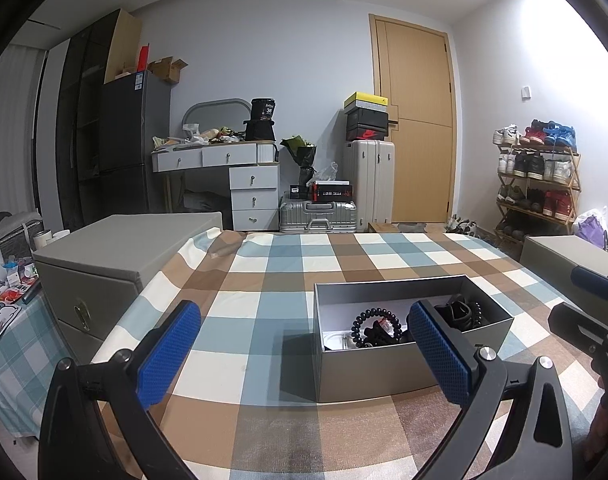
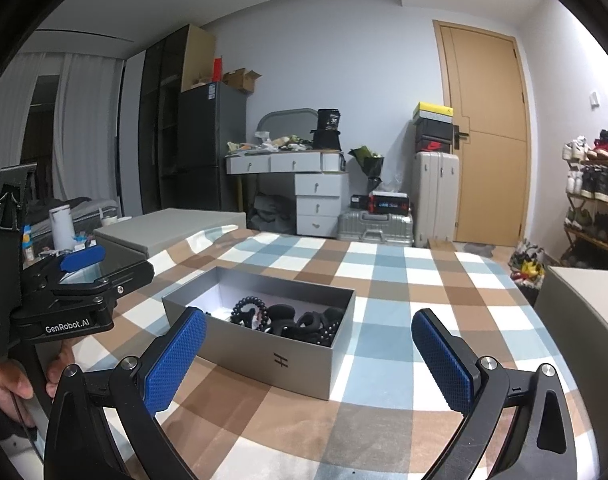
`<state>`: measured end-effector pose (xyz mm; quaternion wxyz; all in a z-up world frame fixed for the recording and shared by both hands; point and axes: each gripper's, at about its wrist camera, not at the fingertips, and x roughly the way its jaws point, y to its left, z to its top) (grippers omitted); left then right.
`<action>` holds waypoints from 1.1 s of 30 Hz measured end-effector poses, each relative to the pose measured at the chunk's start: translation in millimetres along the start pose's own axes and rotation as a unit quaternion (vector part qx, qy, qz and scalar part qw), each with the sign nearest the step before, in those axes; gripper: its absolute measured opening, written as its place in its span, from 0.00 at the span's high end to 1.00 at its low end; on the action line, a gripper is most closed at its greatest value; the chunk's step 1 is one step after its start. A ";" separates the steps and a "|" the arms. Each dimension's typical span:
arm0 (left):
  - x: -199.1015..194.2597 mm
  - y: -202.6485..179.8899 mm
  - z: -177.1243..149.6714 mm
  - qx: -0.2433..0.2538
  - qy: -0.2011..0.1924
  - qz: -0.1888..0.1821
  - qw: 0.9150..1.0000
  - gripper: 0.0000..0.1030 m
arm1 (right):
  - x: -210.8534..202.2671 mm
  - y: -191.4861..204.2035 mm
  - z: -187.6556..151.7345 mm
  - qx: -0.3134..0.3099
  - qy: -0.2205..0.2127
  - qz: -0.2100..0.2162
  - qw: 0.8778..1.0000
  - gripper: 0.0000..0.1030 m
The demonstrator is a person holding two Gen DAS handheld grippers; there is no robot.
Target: Organize jewelry
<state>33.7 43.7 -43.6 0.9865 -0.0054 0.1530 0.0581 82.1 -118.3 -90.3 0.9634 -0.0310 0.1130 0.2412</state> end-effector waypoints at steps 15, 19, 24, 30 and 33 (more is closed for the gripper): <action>0.0 0.3 0.3 0.000 0.000 0.000 1.000 0.01 | 0.8 0.1 0.5 0.000 0.000 0.000 1.000 0.00; -0.5 0.4 0.8 0.000 0.000 0.000 1.000 0.01 | 0.8 0.1 0.6 0.000 0.000 0.000 1.000 0.00; 0.2 0.2 0.0 -0.001 -0.001 0.000 1.000 0.01 | 0.7 0.3 0.6 0.000 0.000 0.000 1.000 0.00; 0.4 0.3 -0.2 -0.001 0.000 0.000 1.000 0.01 | 0.8 -0.1 0.7 0.001 0.001 0.000 1.000 0.00; 0.4 0.3 -0.2 0.000 0.000 0.000 1.000 0.01 | 0.8 -0.2 0.7 0.001 0.000 0.000 1.000 0.00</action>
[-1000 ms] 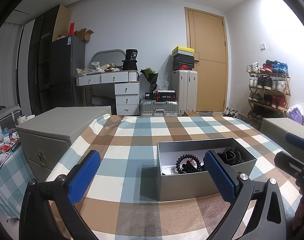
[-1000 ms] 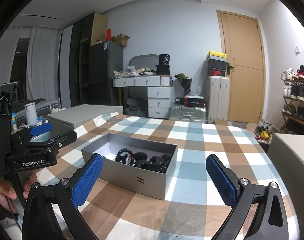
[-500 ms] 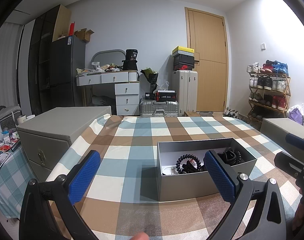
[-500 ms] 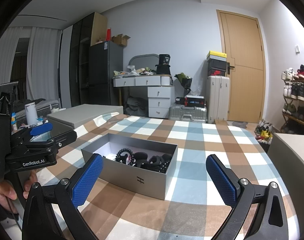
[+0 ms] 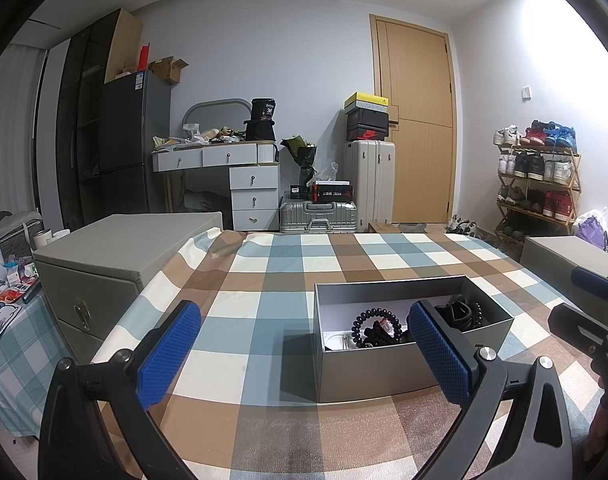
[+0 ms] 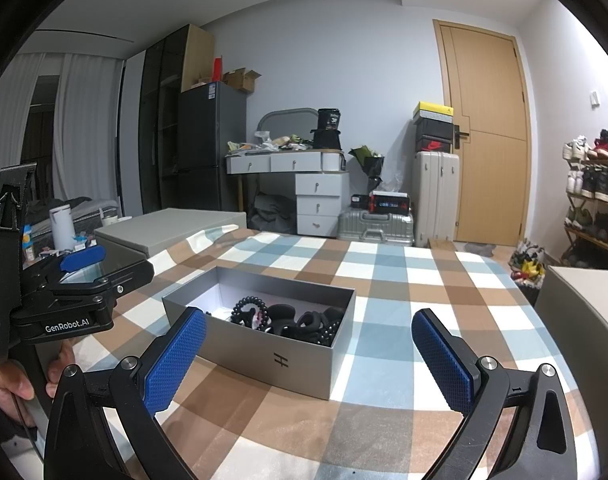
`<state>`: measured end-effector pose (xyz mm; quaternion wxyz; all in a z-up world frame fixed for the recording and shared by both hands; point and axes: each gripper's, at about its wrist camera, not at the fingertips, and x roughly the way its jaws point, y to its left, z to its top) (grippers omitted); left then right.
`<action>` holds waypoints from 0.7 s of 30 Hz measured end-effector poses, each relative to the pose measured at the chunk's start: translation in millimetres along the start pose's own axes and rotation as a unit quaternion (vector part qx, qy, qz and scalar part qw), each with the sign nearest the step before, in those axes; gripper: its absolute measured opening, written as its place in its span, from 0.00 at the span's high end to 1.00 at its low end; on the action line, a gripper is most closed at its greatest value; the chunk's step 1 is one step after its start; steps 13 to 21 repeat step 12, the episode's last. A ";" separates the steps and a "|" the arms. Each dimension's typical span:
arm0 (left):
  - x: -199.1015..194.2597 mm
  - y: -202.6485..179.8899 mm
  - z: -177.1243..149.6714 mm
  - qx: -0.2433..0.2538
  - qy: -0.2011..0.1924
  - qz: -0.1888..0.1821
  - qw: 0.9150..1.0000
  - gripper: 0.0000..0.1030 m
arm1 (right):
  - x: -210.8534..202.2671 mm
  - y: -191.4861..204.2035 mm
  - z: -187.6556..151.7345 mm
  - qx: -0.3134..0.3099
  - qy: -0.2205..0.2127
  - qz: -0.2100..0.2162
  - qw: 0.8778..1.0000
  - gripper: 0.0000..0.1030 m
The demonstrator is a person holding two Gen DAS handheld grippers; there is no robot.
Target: Organize jewelry
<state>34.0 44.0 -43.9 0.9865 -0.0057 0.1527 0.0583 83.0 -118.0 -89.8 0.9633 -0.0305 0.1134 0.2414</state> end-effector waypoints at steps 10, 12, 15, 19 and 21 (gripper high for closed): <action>1.5 -1.7 0.9 0.003 0.002 -0.010 1.000 0.01 | -0.1 -0.1 0.1 0.000 0.000 0.000 1.000 0.00; 2.0 -3.0 0.8 0.007 0.002 -0.017 1.000 0.01 | 0.1 0.3 0.1 0.000 0.000 0.000 1.000 0.00; 2.0 -3.0 0.8 0.007 0.002 -0.017 1.000 0.01 | 0.1 0.3 0.1 0.000 0.000 0.000 1.000 0.00; 2.0 -3.0 0.8 0.007 0.002 -0.017 1.000 0.01 | 0.1 0.3 0.1 0.000 0.000 0.000 1.000 0.00; 2.0 -3.0 0.8 0.007 0.002 -0.017 1.000 0.01 | 0.1 0.3 0.1 0.000 0.000 0.000 1.000 0.00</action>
